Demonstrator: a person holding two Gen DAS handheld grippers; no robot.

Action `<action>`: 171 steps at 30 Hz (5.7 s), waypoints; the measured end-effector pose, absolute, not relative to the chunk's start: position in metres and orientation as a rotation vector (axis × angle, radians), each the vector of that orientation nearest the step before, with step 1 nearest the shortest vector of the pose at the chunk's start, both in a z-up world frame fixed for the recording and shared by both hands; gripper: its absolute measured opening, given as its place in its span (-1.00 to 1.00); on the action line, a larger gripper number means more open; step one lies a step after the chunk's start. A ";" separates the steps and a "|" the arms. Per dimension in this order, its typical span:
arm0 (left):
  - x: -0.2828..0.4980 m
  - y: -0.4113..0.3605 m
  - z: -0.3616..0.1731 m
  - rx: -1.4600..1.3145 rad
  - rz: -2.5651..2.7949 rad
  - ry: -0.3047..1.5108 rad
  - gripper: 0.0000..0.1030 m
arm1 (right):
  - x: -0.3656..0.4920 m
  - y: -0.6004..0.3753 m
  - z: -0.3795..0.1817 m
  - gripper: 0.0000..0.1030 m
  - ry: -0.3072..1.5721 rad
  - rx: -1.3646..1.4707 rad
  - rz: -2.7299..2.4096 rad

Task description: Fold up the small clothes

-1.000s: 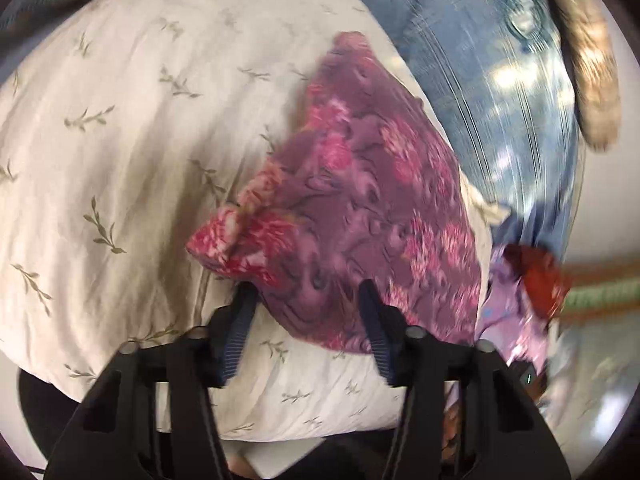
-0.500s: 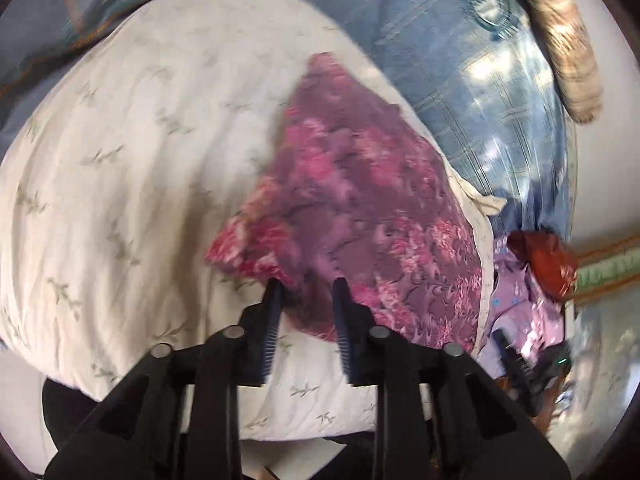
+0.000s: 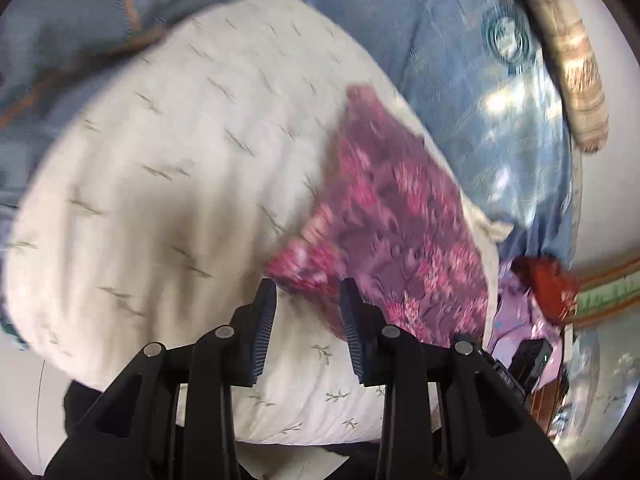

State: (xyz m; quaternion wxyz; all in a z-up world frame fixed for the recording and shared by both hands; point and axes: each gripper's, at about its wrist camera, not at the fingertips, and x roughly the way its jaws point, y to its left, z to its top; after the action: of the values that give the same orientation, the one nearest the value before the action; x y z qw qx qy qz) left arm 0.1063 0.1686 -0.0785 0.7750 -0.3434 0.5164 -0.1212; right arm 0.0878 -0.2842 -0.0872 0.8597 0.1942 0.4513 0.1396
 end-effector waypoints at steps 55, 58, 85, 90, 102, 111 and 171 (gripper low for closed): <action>0.132 0.098 -0.100 -0.830 -0.302 1.174 0.35 | 0.097 -0.257 -0.041 0.59 0.807 0.157 0.203; 0.134 0.099 -0.098 -0.817 -0.336 1.161 0.36 | 0.129 -0.245 -0.041 -0.91 0.802 0.208 0.266; 0.129 0.029 0.017 -0.409 -0.429 0.849 -0.86 | 0.127 -0.302 -0.111 -0.82 0.838 0.656 0.307; 0.135 -0.042 0.054 -0.297 -0.567 0.820 -0.88 | 0.105 -0.327 -0.123 -0.83 0.819 0.809 0.332; 0.147 -0.169 0.068 -0.120 -0.734 0.923 -0.96 | 0.061 -0.372 -0.145 -1.00 0.833 0.959 0.343; 0.181 0.085 -0.001 -0.421 -0.243 1.086 0.56 | 0.057 -0.346 -0.114 -0.07 0.775 0.787 0.341; 0.184 -0.092 -0.054 -0.425 -0.682 1.354 0.54 | -0.029 -0.513 -0.064 0.06 0.541 0.935 -0.046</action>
State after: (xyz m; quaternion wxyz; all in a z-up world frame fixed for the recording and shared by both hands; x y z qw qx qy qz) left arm 0.1844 -0.0924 -0.0540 0.7059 -0.1912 0.6090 -0.3070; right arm -0.0291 -0.5127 -0.0645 0.8575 0.4449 0.2574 -0.0217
